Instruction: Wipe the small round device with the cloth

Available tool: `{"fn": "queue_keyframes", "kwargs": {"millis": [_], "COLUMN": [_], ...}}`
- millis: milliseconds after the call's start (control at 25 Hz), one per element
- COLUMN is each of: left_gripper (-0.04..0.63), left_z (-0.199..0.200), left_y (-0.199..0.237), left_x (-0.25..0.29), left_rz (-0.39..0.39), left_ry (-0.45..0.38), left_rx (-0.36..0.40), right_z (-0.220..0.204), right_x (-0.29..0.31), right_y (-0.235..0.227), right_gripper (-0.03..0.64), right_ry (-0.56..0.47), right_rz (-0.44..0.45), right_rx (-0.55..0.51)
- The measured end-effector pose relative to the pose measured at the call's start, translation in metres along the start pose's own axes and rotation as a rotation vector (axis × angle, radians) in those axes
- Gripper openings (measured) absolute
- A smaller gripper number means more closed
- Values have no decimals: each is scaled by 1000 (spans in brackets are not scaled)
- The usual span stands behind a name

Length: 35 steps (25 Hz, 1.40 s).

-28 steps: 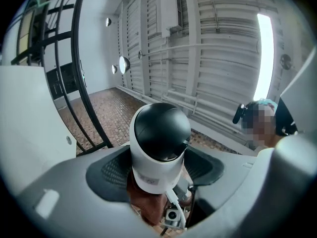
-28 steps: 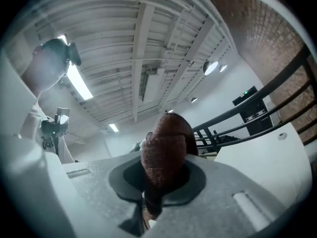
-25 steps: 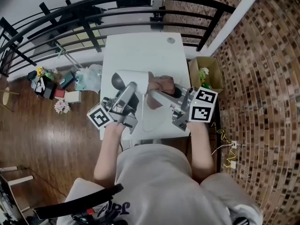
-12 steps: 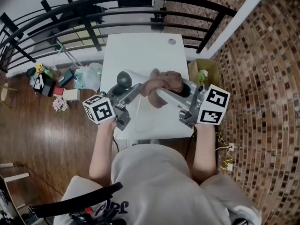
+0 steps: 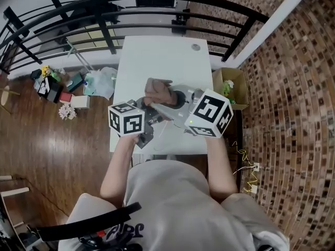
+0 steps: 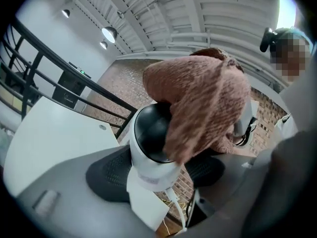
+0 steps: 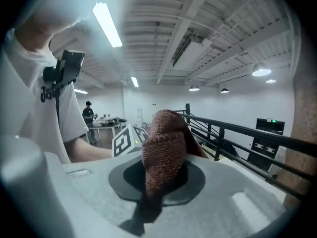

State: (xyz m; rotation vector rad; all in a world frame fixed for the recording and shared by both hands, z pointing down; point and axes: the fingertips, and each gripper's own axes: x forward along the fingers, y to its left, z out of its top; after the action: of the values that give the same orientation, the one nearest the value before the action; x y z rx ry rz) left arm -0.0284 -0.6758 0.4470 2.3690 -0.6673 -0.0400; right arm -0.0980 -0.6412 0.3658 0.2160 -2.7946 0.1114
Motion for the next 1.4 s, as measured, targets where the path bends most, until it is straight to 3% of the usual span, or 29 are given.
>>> {"fn": "queue_keyframes", "kwargs": {"millis": [200, 560, 720, 920, 1120, 1200, 1400], "left_gripper": [356, 356, 356, 356, 356, 356, 356], "left_z": [-11, -8, -14, -23, -27, -33, -60], "left_y": [5, 23, 55, 90, 116, 131, 177], "left_x": [-4, -23, -32, -34, -27, -22, -8], "left_rz": [9, 33, 170, 311, 415, 436, 476], "left_ry": [7, -22, 30, 92, 147, 136, 105], "left_rx": [-20, -33, 47, 162, 342, 363, 325], "right_z": [-15, -63, -61, -54, -59, -63, -76], "right_x": [-6, -60, -78, -81, -75, -70, -57], "right_y": [-12, -71, -86, -88, -90, -89, -85], "right_gripper": [26, 26, 26, 26, 26, 26, 26], "right_ry": [36, 1, -105, -193, -240, -248, -237], "right_rz": [-74, -290, -386, -443, -519, -535, -545], "right_rx": [16, 269, 333, 344, 359, 369, 389]}}
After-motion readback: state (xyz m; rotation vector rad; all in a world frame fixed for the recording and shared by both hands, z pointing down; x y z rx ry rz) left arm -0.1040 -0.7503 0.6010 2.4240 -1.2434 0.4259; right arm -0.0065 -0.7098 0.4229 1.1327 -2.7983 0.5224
